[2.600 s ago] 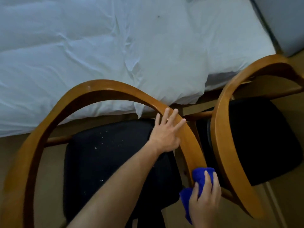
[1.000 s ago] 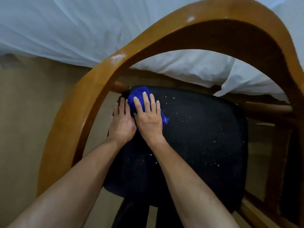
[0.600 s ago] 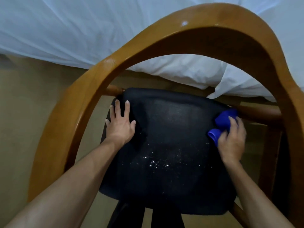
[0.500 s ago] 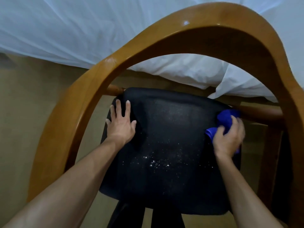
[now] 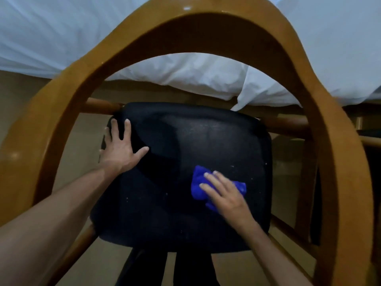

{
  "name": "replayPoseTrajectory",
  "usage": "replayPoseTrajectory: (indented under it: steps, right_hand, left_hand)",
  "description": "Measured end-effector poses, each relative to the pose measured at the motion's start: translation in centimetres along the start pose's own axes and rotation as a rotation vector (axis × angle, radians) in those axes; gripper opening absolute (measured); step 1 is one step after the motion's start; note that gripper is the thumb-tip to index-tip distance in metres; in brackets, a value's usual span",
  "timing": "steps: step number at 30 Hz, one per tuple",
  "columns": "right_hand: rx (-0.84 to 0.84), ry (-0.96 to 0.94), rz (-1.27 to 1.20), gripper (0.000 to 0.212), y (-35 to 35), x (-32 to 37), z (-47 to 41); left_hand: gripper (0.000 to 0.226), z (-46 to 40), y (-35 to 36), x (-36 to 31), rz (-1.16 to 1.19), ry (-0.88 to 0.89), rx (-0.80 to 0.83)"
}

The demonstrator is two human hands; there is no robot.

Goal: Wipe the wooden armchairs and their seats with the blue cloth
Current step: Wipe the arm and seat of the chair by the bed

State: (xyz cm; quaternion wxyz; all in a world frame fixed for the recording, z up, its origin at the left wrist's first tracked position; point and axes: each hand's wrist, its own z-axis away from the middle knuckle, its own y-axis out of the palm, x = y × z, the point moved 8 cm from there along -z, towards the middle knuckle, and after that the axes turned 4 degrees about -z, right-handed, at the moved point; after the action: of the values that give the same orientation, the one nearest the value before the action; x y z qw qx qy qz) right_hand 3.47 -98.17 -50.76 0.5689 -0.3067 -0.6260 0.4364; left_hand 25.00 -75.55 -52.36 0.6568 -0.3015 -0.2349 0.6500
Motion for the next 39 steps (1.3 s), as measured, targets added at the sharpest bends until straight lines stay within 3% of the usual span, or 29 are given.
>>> replayPoseTrajectory:
  steps: [4,7,9,12,15,18,25,27,29,31,34,37,39]
  right_hand:
    - [-0.278,0.594,-0.001,0.042,-6.1,-11.7,-0.1]
    - [-0.467,0.869,-0.047,0.041,-5.3,-10.1,-0.9]
    - [-0.435,0.744,-0.045,0.041,-2.0,-4.4,-0.9]
    - [-0.188,0.363,-0.063,0.037,2.9,6.4,2.9]
    - [-0.036,0.186,-0.054,0.03,3.2,7.5,7.5]
    - [-0.137,0.419,-0.073,0.032,0.4,1.0,9.3]
    - [-0.566,1.106,-0.238,0.042,-6.9,-14.6,4.4]
    - [-0.506,0.997,-0.128,0.042,-6.2,-12.4,4.3]
    - [-0.39,0.845,-0.01,0.043,-3.6,-5.9,7.1]
    - [-0.313,0.83,0.026,0.044,-1.1,-0.9,12.0]
    - [-0.404,1.062,-0.116,0.051,-0.4,-1.0,15.8]
    - [-0.672,1.446,-0.32,0.047,-1.4,-3.9,15.7]
    - [-0.734,1.469,-0.281,0.046,-2.5,-5.6,12.0]
  left_hand:
    - [0.096,0.1,0.4,-0.3,-0.017,-0.018,-0.029]
    - [0.096,-0.1,0.5,-0.3,-0.048,-0.024,-0.043]
    - [0.094,0.0,0.5,-0.5,-0.062,-0.029,-0.051]
    - [0.089,1.0,1.0,-1.9,-0.13,0.06,-0.056]
    - [0.089,2.5,2.1,-6.5,-0.292,0.299,-0.089]
    - [0.091,3.6,3.9,-11.3,-0.38,0.434,-0.063]
    - [0.094,3.3,4.9,-12.4,-0.39,0.413,-0.037]
    - [0.093,3.4,5.1,-12.6,-0.391,0.408,-0.032]
    - [0.093,3.4,4.8,-12.6,-0.386,0.406,-0.035]
    - [0.092,3.4,4.7,-12.5,-0.372,0.409,-0.017]
    - [0.088,3.3,4.4,-12.4,-0.37,0.414,0.008]
    - [0.085,3.1,4.3,-12.2,-0.352,0.422,0.02]
    - [0.083,3.1,4.3,-12.1,-0.332,0.428,0.033]
